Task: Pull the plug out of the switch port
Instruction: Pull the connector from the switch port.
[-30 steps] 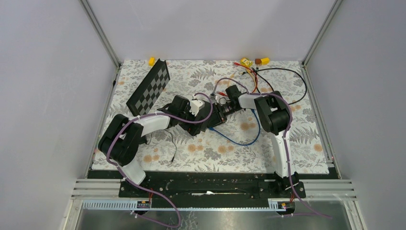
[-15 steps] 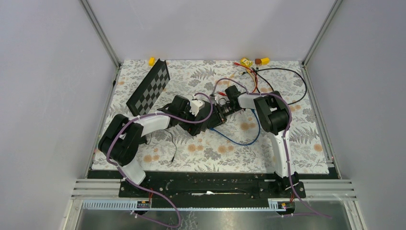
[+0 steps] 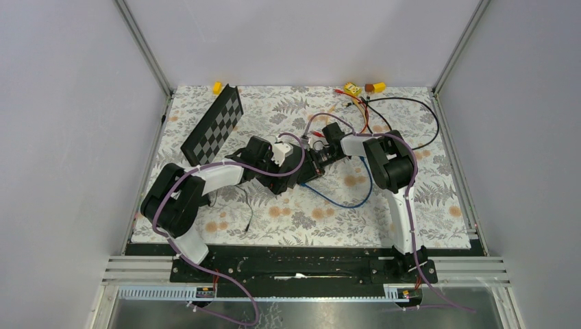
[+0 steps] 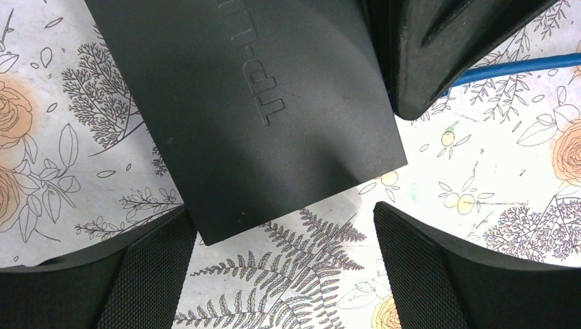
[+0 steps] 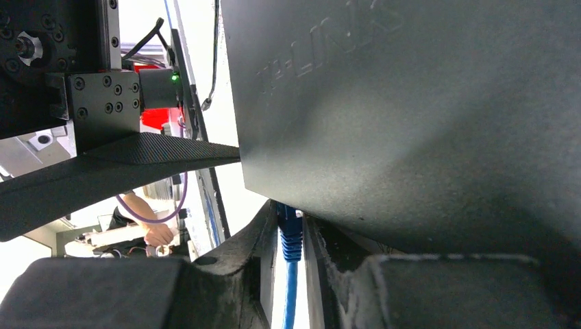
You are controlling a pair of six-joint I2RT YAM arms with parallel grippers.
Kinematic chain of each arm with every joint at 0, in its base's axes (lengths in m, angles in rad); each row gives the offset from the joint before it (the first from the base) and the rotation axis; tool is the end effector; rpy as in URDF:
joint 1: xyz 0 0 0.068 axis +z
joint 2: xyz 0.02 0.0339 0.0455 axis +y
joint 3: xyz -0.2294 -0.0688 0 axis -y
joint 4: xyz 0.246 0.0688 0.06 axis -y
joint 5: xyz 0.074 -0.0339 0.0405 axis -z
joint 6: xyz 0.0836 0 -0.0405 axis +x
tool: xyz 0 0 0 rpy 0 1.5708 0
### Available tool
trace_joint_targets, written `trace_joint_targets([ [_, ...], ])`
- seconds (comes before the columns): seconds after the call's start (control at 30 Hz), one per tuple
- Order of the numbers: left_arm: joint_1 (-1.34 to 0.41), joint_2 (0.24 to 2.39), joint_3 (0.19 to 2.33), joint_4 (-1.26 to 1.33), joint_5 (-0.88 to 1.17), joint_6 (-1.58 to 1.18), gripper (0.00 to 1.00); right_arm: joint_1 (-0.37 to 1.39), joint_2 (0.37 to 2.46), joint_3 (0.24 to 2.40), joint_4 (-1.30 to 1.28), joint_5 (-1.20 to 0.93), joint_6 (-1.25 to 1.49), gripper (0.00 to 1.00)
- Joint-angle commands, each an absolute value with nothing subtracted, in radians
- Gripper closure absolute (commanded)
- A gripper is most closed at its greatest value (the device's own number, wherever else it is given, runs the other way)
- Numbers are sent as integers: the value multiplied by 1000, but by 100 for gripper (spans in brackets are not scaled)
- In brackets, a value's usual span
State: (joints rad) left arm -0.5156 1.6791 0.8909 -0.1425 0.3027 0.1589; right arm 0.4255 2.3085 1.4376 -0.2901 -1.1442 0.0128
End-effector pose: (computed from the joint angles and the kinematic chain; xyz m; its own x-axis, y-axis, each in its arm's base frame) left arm 0.2945 -0.1956 0.0861 -0.5900 0.5080 -0.6276 0.7281 0.6707 -0.1416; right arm 0.3529 0.2435 0.0341 -0.8418 -0.3757 -0.3877 -0.4904 0.2320 0.8400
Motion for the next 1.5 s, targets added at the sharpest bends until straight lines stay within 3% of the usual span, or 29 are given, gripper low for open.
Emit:
trace_joint_targets([
  [0.0, -520, 1686, 926, -142, 321, 162, 1, 449, 2353, 1395, -260, -914, -13, 78],
  [0.43, -523, 1558, 860, -66, 208, 213, 1, 440, 2359, 1434, -306, -891, -6, 95],
  [0.63, -540, 1510, 859, -53, 255, 245, 1, 429, 2366, 1459, -337, -920, -12, 100],
  [0.93, -633, 1558, 889, -24, 205, 284, 1, 424, 2386, 1488, -382, -962, -40, 100],
  [1.23, -756, 1654, 895, -3, -53, 342, 2, 423, 2392, 1497, -405, -974, -64, 100],
  [1.47, -765, 1702, 887, -3, -142, 340, 7, 423, 2413, 1534, -468, -974, -116, 100],
])
